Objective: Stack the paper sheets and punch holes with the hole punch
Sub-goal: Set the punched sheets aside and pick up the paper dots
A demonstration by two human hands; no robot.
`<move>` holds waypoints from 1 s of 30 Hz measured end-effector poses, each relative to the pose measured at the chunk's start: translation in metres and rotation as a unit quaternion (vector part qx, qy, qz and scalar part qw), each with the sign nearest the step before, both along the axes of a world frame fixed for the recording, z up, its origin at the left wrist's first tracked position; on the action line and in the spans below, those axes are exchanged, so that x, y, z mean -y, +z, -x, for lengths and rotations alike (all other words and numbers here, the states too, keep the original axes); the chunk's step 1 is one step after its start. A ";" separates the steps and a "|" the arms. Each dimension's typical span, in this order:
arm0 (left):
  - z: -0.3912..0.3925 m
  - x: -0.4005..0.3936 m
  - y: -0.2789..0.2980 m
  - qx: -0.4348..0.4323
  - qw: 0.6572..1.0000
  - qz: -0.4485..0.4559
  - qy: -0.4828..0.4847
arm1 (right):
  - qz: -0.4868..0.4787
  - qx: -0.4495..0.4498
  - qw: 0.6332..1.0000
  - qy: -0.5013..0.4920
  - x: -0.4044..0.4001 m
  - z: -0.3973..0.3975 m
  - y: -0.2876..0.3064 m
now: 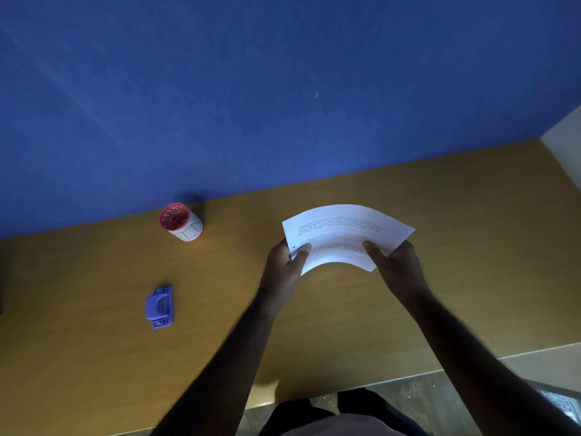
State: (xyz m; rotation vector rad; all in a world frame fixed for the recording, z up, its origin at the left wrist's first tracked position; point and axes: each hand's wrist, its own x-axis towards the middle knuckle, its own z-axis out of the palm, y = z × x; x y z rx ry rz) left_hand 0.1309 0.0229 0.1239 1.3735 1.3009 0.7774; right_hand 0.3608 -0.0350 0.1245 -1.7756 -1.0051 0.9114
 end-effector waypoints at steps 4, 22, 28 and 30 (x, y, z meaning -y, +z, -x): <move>0.001 0.001 -0.005 -0.032 0.999 0.028 -0.025 | 0.015 0.008 1.000 0.005 0.001 -0.001 -0.008; 0.007 0.002 -0.022 -0.077 0.995 0.046 -0.040 | 0.049 0.056 0.997 0.021 0.007 -0.011 -0.028; -0.005 -0.002 -0.025 -0.039 0.997 0.059 -0.030 | 0.066 0.036 0.997 0.035 0.004 -0.026 -0.032; -0.011 -0.003 -0.029 -0.026 0.996 0.077 -0.029 | 0.074 0.019 0.997 0.032 0.005 -0.033 -0.034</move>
